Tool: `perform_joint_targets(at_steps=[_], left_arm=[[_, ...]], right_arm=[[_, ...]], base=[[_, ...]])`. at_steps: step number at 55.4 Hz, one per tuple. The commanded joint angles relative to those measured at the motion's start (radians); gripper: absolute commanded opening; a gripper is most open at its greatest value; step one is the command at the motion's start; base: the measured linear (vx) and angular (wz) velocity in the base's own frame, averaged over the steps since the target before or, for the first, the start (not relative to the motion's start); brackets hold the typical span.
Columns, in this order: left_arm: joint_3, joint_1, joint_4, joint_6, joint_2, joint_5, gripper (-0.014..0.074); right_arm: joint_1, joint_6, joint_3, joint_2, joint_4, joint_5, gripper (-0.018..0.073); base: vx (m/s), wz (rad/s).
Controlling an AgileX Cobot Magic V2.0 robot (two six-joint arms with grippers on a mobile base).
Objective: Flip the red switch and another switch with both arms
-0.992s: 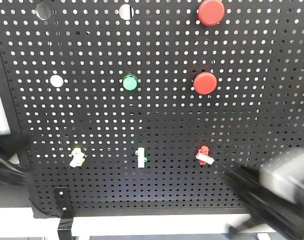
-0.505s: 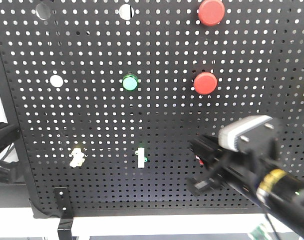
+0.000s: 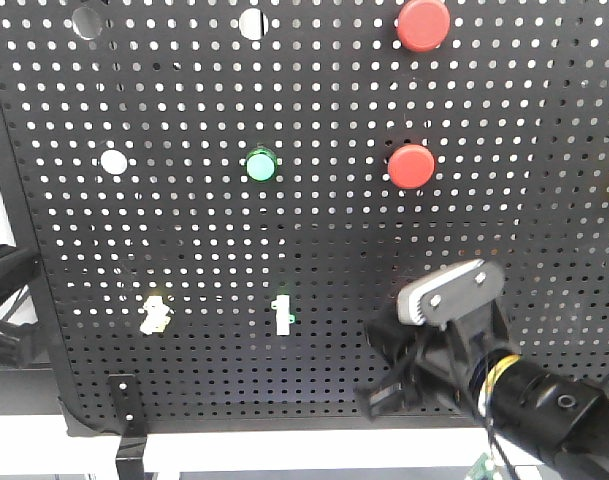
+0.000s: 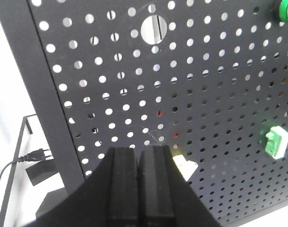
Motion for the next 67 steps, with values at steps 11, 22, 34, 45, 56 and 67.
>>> perform_joint_targets(at_steps=[11, 22, 34, 45, 56, 67], left_arm=[[-0.033, 0.001, -0.009, -0.009, -0.011, -0.078, 0.0003], [-0.033, 0.001, -0.009, -0.009, -0.011, -0.078, 0.0003], [-0.033, 0.001, -0.009, -0.009, -0.011, -0.078, 0.0003], [-0.033, 0.001, -0.009, -0.009, -0.011, -0.078, 0.0003], [-0.033, 0.001, -0.009, -0.009, -0.011, -0.078, 0.0003], [-0.033, 0.001, -0.009, -0.009, -0.011, -0.079, 0.0003]], right_arm=[[0.059, -0.007, -0.026, -0.093, 0.003, 0.106, -0.0006], [0.069, -0.005, -0.026, -0.18, 0.013, 0.035, -0.0006], [0.059, -0.01, -0.026, -0.29, 0.009, -0.045, -0.0006], [0.059, -0.01, -0.026, -0.323, 0.009, -0.053, -0.0006], [0.059, -0.01, -0.026, -0.32, 0.009, -0.053, -0.0006], [0.059, -0.01, -0.026, -0.32, 0.009, -0.053, -0.0006]], base=[[0.0, 0.0], [0.0, 0.0], [0.0, 0.0], [0.0, 0.0], [0.0, 0.0], [0.0, 0.0]])
